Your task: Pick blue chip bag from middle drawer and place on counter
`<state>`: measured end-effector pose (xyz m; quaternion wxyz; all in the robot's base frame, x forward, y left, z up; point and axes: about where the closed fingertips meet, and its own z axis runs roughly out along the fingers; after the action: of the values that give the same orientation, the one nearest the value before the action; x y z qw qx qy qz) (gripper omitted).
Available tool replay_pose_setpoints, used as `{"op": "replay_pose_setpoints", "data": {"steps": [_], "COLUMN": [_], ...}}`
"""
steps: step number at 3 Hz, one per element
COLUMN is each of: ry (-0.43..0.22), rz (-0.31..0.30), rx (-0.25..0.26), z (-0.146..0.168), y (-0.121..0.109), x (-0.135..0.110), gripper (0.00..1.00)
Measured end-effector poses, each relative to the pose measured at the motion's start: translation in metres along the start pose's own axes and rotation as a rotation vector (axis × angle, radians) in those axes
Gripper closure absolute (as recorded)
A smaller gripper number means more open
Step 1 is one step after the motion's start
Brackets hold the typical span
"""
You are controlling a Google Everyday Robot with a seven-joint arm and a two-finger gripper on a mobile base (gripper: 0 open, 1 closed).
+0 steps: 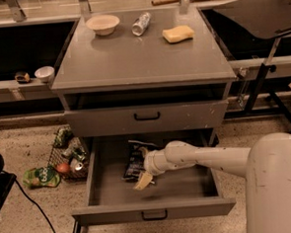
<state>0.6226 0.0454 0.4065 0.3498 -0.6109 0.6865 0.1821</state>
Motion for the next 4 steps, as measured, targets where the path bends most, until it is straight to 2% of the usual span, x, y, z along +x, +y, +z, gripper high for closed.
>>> {"op": "replay_pose_setpoints", "data": {"steps": [1,2,3,4], "ry": [0.027,0.049,0.048,0.029], "rz": [0.020,0.045,0.063,0.077], "rx": [0.037,0.085,0.129,0.158], "z": [0.008,0.008,0.000,-0.009], "y": [-0.005,-0.012,-0.017,-0.020], "x": [0.011,0.024,0.033,0.040], "gripper": [0.00,0.12,0.30,0.53]}}
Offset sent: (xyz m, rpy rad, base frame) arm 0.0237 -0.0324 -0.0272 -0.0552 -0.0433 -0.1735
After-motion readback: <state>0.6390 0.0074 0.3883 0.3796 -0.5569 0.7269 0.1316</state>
